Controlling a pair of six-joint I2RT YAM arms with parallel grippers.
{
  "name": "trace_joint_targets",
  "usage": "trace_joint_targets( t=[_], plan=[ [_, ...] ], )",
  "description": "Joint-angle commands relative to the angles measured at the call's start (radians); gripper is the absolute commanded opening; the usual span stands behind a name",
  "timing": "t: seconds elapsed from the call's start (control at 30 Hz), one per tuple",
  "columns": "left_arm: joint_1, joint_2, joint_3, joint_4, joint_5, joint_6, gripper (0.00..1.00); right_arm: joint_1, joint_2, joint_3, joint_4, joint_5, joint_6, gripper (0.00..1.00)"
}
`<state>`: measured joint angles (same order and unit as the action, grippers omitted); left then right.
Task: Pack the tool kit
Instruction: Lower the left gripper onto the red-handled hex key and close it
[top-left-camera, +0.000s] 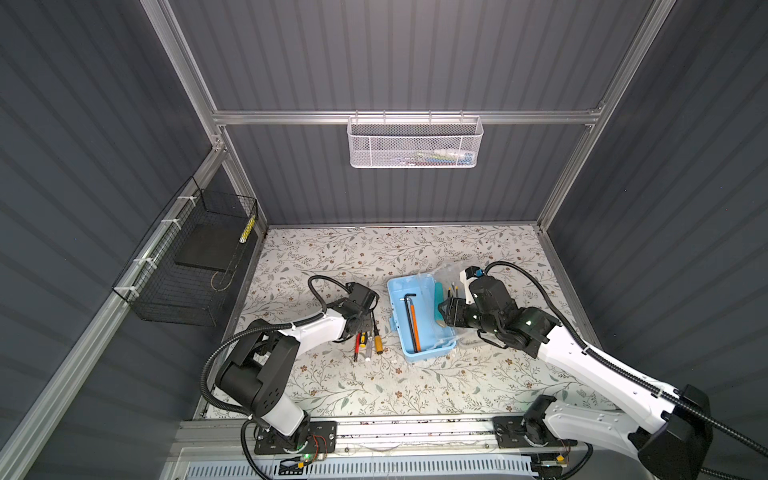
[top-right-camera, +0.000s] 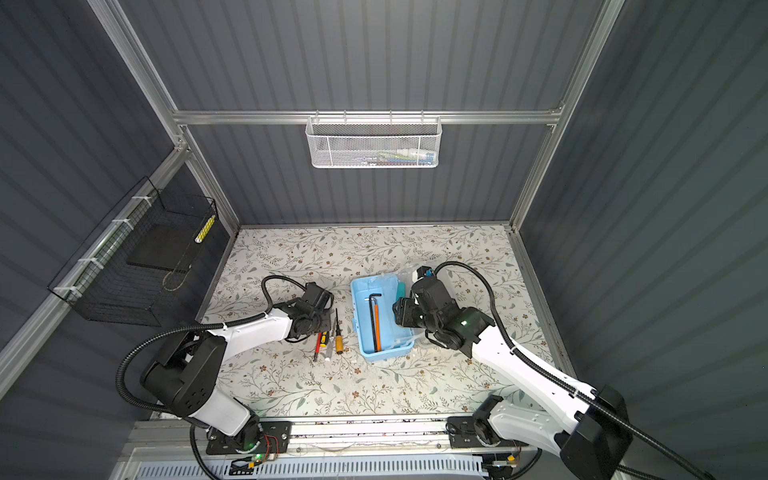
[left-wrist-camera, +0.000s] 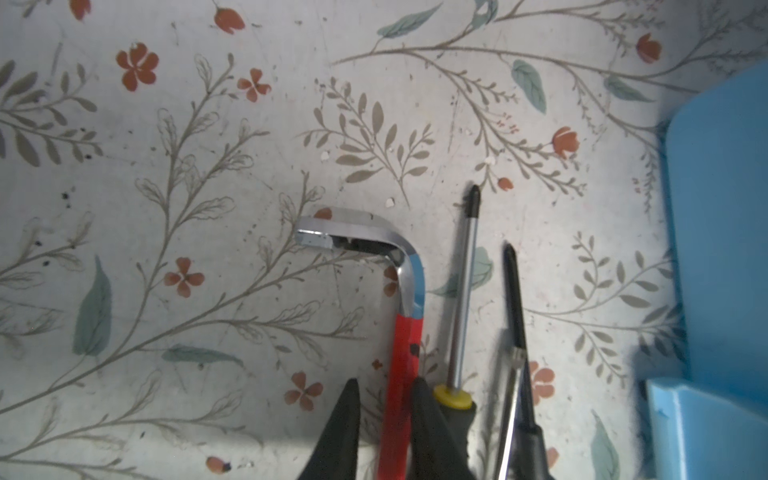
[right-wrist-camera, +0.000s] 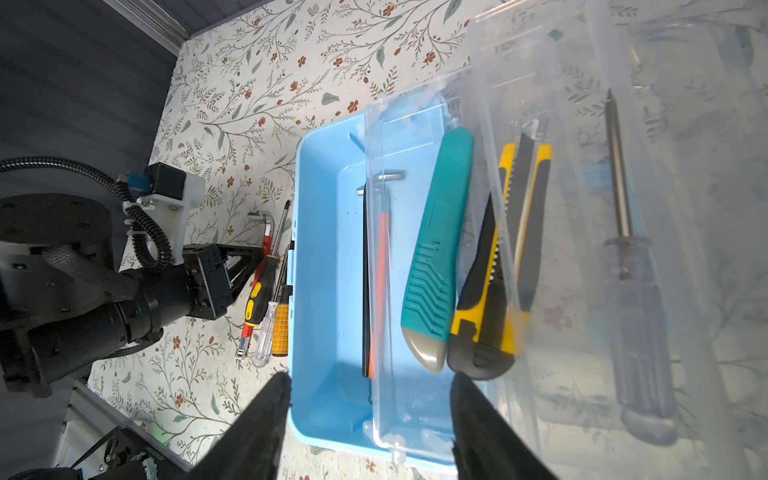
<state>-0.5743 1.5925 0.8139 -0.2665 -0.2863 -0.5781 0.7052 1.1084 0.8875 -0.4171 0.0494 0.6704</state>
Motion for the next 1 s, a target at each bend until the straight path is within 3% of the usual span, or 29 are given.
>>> trace_joint_targets(
  t=[0.0, 0.6, 0.8, 0.97],
  plan=[
    [0.007, 0.009, 0.006, 0.007, 0.003, 0.016, 0.23, 0.004, 0.004, -0.01, 0.015, -0.004, 0.006, 0.62],
    [0.007, 0.058, 0.01, -0.003, -0.012, 0.015, 0.21, -0.005, 0.018, -0.028, 0.015, -0.006, 0.006, 0.62],
    [0.007, 0.085, 0.024, -0.035, -0.044, -0.002, 0.03, -0.007, 0.018, -0.04, 0.022, -0.011, 0.013, 0.62],
    [0.007, 0.066, 0.028, -0.06, -0.071, -0.006, 0.0, -0.006, 0.018, -0.044, 0.023, -0.021, 0.021, 0.62]
  ],
)
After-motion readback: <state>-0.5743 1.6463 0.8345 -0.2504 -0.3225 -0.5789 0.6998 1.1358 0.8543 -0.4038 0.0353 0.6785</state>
